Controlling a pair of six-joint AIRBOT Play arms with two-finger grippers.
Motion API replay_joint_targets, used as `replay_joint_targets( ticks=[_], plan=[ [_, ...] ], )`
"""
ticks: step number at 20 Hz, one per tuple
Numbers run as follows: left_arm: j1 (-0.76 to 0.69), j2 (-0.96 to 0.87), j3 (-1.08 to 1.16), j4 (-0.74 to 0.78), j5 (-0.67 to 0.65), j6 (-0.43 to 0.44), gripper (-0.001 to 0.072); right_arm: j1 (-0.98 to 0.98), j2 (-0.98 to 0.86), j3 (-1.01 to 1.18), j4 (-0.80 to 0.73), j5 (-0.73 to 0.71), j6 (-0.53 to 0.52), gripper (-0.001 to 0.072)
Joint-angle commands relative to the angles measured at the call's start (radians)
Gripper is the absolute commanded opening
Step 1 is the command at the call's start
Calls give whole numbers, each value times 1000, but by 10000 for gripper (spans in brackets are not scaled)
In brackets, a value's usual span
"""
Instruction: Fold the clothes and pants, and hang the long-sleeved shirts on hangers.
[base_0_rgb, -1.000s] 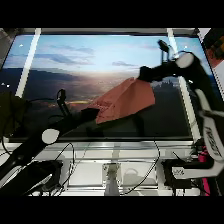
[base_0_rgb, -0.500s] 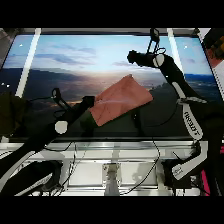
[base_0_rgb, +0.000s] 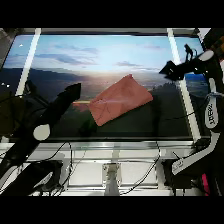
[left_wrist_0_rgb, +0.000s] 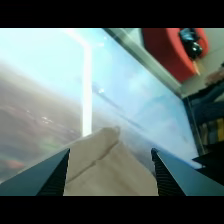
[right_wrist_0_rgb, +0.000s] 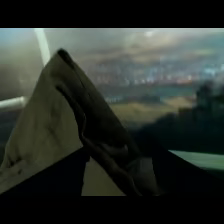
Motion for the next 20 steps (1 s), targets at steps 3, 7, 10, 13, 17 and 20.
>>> replay_joint_targets(
  ticks=[3,7,10,13,17,20],
  plan=[
    [6,73,0,22,-126,18,590,-61,-114,-26,136,239,-105,695],
    [6,73,0,23,-125,19,590,27,-190,-25,126,241,-141,694],
    [6,73,0,23,-125,19,589,101,-229,-25,80,226,-154,694],
    [6,73,0,23,-125,19,589,157,-247,-25,50,208,-156,694],
    [6,73,0,23,-125,19,589,206,-252,-25,14,194,-155,680],
    [6,73,0,23,-126,19,589,235,-252,-25,14,198,-156,297]
  ],
)
